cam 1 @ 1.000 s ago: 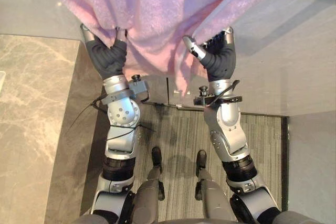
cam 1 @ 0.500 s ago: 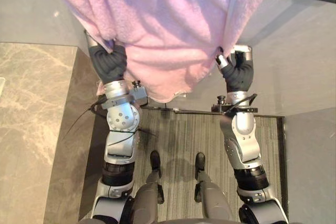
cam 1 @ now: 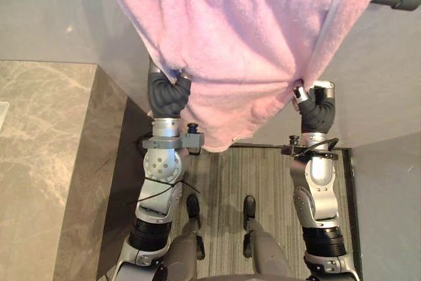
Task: Organize washtable
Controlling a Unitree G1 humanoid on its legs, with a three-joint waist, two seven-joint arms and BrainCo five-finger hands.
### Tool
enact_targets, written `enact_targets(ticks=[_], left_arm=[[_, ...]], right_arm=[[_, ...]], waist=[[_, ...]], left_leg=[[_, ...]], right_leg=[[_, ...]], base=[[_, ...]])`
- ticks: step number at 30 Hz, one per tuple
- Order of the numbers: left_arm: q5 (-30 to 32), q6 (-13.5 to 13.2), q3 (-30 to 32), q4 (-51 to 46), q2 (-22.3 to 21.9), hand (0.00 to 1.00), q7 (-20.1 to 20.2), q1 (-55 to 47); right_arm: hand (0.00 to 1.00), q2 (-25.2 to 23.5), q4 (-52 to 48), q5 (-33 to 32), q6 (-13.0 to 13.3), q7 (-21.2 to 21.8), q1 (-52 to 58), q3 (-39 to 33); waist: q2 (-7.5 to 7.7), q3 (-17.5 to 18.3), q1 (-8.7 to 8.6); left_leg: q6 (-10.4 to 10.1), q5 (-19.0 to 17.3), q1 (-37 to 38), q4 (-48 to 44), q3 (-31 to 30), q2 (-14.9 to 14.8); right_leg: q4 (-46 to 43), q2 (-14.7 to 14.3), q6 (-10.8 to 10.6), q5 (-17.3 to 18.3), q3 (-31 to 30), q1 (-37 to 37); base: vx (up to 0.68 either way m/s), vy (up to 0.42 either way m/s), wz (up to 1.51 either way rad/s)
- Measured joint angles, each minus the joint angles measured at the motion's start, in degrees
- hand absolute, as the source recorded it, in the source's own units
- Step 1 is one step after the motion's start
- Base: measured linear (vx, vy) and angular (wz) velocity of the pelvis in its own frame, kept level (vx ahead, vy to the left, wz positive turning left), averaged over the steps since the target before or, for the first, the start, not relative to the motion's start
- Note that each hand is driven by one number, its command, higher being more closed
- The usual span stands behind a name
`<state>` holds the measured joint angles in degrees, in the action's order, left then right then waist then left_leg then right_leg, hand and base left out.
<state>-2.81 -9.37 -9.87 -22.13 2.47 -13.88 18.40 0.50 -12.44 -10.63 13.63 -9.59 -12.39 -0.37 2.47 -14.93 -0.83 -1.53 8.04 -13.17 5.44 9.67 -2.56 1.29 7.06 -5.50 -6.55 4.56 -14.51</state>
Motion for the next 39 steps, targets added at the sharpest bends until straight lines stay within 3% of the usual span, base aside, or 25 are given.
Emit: enact_targets(ticks=[6, 7, 9, 10, 18, 28, 35, 39], left_arm=[[0.8, 0.0, -1.2, -0.1, -0.2, 1.0, -0.1, -2.8], [1.4, 0.0, -1.2, -0.2, -0.2, 1.0, -0.3, -3.0], [2.2, 0.0, -1.1, -0.7, -0.5, 1.0, -0.8, -3.6], [3.2, 0.0, -0.8, -0.7, -0.9, 0.0, -1.3, -4.0], [3.9, 0.0, 3.1, -2.4, -2.4, 0.0, -1.5, -8.0], [6.0, 0.5, 6.3, 0.5, -2.5, 0.0, 0.5, -18.0], [6.3, 1.8, 8.0, 10.0, -2.1, 0.0, 7.3, -29.7], [8.3, 3.5, 10.0, 20.4, -2.5, 0.0, 10.2, -36.1]], right_arm=[[1.0, -0.2, -0.5, 0.1, 0.0, 0.3, 2.9, 0.0], [0.0, -0.3, -0.5, 0.1, 0.0, 0.8, 3.3, 0.0], [0.0, -0.3, -0.5, 0.1, -0.1, 1.1, 3.8, 0.0], [0.0, -0.3, -0.5, 0.1, -0.1, 1.1, 4.6, 0.0], [0.0, -0.5, -0.5, 0.0, -1.1, 1.3, 9.4, -2.1], [0.0, -0.7, 6.7, 0.0, -4.0, 6.6, 18.7, -1.6], [0.0, -0.6, 18.7, 1.8, -6.9, 11.2, 24.7, -1.3], [0.0, 0.0, 24.8, 4.5, -9.2, 14.4, 29.1, 0.8]], waist=[[1.01, 2.9, 0.11], [1.04, 3.2, 0.16], [1.02, 3.5, 0.19], [1.01, 3.7, 0.32], [0.92, 5.9, 0.43], [0.53, 9.2, 0.35], [0.12, 11.5, 0.23], [-0.06, 12.5, 0.31]], left_leg=[[-0.3, -0.2, 0.1, 0.0, 0.6, -0.4], [-0.3, -0.2, 0.2, 0.0, 0.7, -0.5], [-0.4, -0.3, 0.5, 0.0, 0.9, -0.5], [-0.7, -0.5, 0.7, 0.0, 1.2, -0.6], [-0.9, -0.6, 1.1, 0.0, 1.6, -1.3], [-1.3, -1.2, 4.0, 0.4, 1.6, -1.4], [-1.7, -2.0, 6.1, 0.4, 1.5, -1.4], [-1.7, -2.1, 7.3, 0.4, 1.6, -1.5]], right_leg=[[0.2, -0.4, 0.0, 0.0, -0.2, 0.0], [0.2, -0.4, 0.0, 0.0, -0.3, 0.1], [0.2, -0.4, 0.0, 0.0, -0.4, 0.2], [0.1, -0.5, 0.0, 0.0, -0.7, 0.3], [0.3, -1.0, 0.1, -0.1, -1.3, 0.4], [0.9, -1.0, 0.5, 0.4, -1.3, 3.5], [1.0, -1.0, 0.4, 1.4, -1.5, 5.3], [1.0, -1.0, 0.2, 1.4, -1.6, 6.5]], base=[[0.04, 0.004, -0.02], [0.05, 0.006, -0.04], [0.02, 0.008, -0.07], [0.01, 0.01, -0.09], [0.02, 0.002, -0.05], [0.01, 0.002, 0.0], [0.0, 0.0, 0.0], [0.0, 0.0, 0.0]])
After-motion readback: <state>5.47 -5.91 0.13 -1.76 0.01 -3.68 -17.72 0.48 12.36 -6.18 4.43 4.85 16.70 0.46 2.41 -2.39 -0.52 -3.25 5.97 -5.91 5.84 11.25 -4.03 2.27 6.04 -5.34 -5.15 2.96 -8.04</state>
